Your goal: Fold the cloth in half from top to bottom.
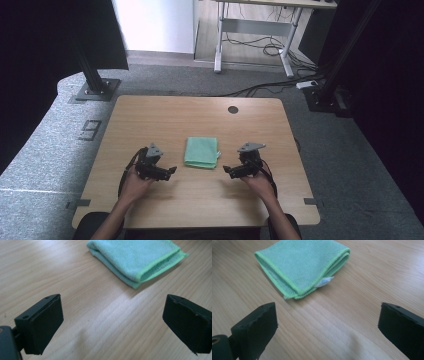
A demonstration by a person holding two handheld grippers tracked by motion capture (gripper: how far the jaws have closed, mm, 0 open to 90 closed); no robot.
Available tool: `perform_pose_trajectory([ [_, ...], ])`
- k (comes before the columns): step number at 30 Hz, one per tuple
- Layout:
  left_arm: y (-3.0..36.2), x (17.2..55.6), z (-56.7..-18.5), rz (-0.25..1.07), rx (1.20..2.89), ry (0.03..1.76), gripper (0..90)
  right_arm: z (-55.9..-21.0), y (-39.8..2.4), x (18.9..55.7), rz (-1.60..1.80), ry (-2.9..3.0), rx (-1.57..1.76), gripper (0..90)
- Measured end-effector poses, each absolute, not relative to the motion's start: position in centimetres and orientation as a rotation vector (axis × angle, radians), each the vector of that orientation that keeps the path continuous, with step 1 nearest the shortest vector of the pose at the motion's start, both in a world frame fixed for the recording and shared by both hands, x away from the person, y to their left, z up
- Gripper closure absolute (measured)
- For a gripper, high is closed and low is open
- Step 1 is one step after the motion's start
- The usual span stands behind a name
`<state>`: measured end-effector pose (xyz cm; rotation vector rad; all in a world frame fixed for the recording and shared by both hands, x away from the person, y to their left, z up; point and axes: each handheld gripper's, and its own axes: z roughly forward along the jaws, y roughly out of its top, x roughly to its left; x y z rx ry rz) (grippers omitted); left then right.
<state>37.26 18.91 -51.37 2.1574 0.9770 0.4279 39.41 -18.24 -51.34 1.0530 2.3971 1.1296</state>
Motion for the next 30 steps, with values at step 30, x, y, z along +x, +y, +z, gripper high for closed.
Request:
perform_pose_trajectory([
  [30,19.5,36.2,-54.9,0.37,2.244,1.007,0.0,-55.7,-20.7,37.3,1.017,2.403,1.087,0.0],
])
